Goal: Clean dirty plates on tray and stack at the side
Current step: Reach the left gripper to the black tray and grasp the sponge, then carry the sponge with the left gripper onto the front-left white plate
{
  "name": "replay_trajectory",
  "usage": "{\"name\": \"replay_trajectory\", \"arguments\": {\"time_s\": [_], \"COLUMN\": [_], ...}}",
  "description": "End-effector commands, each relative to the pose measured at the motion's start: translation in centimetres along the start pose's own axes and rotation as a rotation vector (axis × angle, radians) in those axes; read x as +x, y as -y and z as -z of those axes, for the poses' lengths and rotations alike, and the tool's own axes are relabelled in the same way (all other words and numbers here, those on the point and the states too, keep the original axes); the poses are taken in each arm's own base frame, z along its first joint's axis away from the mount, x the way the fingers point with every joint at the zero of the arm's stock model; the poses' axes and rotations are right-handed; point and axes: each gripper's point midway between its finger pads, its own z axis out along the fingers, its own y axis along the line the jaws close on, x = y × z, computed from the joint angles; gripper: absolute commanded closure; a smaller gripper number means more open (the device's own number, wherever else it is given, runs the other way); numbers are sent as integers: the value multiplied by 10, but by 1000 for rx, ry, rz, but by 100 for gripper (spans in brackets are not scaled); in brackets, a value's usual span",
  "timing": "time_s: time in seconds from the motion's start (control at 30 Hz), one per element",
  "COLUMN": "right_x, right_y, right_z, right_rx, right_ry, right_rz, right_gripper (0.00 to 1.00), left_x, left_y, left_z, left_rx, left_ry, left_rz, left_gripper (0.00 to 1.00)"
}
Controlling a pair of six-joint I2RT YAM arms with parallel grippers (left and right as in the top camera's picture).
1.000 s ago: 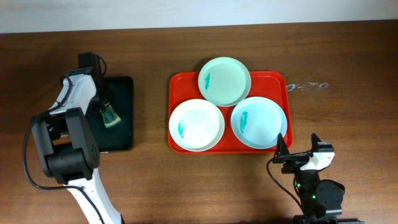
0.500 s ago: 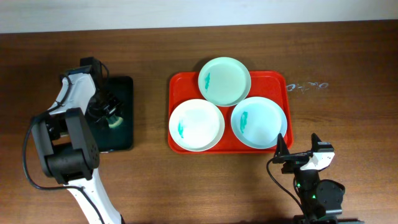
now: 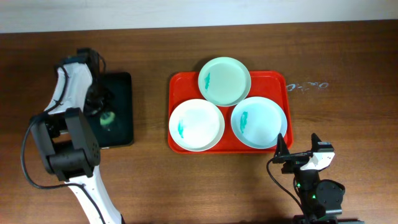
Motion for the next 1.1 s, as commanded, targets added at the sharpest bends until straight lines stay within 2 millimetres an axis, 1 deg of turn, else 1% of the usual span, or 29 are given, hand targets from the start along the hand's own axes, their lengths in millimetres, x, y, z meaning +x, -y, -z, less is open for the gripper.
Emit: {"name": "replay_trajectory", "arguments": {"time_s": [0.0, 0.07, 0.1, 0.13, 0.17, 0.23, 0.27, 0.3, 0.33, 0.37, 0.4, 0.47, 0.5, 0.53, 0.57, 0.6, 0.63, 0.67, 0.7, 0.73, 0.77, 0.8, 0.87, 0.9, 0.97, 1.0, 1.03, 1.07], "right_x": [3, 3, 3, 3, 3, 3, 3, 3, 3, 3, 3, 3, 3, 3, 3, 3, 3, 3, 3, 3, 3, 3, 3, 3, 3, 3, 3, 3], "right_y": [1, 1, 1, 1, 1, 1, 1, 1, 1, 1, 1, 1, 1, 1, 1, 1, 1, 1, 1, 1, 1, 1, 1, 1, 1, 1, 1, 1], "right_z": [0, 0, 0, 0, 0, 0, 0, 0, 0, 0, 0, 0, 0, 0, 0, 0, 0, 0, 0, 0, 0, 0, 0, 0, 0, 0, 0, 0], "right_rx": [3, 3, 3, 3, 3, 3, 3, 3, 3, 3, 3, 3, 4, 3, 3, 3, 3, 3, 3, 3, 3, 3, 3, 3, 3, 3, 3, 3], "right_ry": [-3, -3, -3, -3, -3, -3, -3, -3, -3, -3, -3, -3, -3, -3, -3, -3, -3, -3, -3, -3, -3, -3, -3, -3, -3, -3, -3, -3], "right_rz": [0, 0, 0, 0, 0, 0, 0, 0, 0, 0, 0, 0, 0, 0, 0, 0, 0, 0, 0, 0, 0, 0, 0, 0, 0, 0, 0, 0], "right_gripper": [1, 1, 2, 1, 1, 1, 1, 2, 1, 1, 1, 1, 1, 1, 2, 2, 2, 1, 1, 2, 2, 1, 2, 2, 2, 2, 1, 2], "left_x": [-20, -23, -24, -28, -28, -24, -19, -12, -5, -1, 1, -1, 0, 7, 18, 35, 57, 86, 110, 137, 169, 186, 235, 253, 278, 282, 281, 278], "left_y": [6, 12, 13, 14, 16, 23, 29, 31, 30, 31, 39, 51, 52, 54, 55, 57, 64, 72, 82, 95, 114, 124, 152, 163, 182, 185, 186, 184], "left_z": [70, 108, 115, 114, 104, 72, 40, 15, 0, -3, 10, 58, 103, 132, 151, 166, 174, 173, 167, 155, 136, 124, 89, 74, 51, 43, 32, 26], "left_rx": [96, 180, 196, 189, 171, 142, 124, 112, 107, 141, 221, 384, 472, 523, 542, 547, 543, 523, 504, 486, 475, 471, 482, 497, 537, 533, 496, 464], "left_ry": [70, 95, 109, 126, 124, 103, 76, 54, 28, 0, -16, 3, 63, 105, 128, 136, 118, 65, 22, -16, -42, -50, -61, -56, -9, 23, 87, 123], "left_rz": [20, 23, 18, 15, 2, -46, -74, -125, -161, -188, -233, -282, -296, -317, -340, -375, -432, -493, -548, -617, -698, -738, -789, -795, -821, -821, -805, -784], "left_gripper": [100, 100, 100, 100, 100, 100, 100, 100, 100, 100, 100, 100, 100, 100, 100, 100, 100, 100, 100, 100, 100, 100, 100, 100, 100, 100, 100, 100]}}
